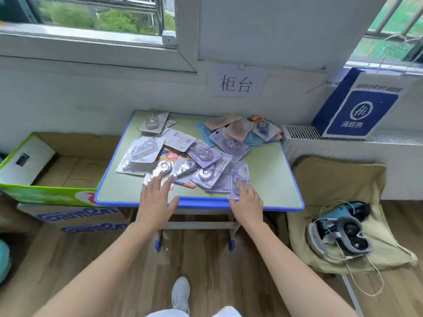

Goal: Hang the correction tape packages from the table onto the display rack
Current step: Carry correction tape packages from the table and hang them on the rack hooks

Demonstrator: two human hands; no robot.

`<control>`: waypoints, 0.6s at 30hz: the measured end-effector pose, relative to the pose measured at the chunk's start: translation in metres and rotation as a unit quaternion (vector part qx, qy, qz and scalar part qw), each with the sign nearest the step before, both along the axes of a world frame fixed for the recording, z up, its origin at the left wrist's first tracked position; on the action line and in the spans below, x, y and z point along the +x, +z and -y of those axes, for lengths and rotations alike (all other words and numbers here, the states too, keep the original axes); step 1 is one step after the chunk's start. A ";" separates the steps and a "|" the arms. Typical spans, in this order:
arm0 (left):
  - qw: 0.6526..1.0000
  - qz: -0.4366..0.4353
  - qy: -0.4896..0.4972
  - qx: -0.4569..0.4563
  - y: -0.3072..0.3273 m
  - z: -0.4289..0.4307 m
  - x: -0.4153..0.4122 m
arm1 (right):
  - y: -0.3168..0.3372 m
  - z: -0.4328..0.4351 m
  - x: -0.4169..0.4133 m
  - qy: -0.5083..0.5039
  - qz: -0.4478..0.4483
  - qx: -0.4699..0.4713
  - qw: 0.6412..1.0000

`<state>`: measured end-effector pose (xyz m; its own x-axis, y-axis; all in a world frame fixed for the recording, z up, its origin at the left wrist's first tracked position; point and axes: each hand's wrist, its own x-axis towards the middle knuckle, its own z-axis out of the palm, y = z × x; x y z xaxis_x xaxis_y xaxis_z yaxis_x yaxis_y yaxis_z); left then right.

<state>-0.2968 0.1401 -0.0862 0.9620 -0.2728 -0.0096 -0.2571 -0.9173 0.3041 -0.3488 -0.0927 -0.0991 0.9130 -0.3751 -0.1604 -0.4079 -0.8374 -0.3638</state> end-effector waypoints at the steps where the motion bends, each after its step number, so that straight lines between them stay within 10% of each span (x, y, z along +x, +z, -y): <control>1: 1.000 -0.002 -0.002 -0.004 -0.001 0.002 0.019 | -0.003 0.002 0.014 -0.005 -0.002 0.002 1.000; 18: 0.985 -0.056 0.165 -0.008 -0.028 -0.003 0.198 | -0.060 0.039 0.104 -0.013 0.025 -0.046 0.999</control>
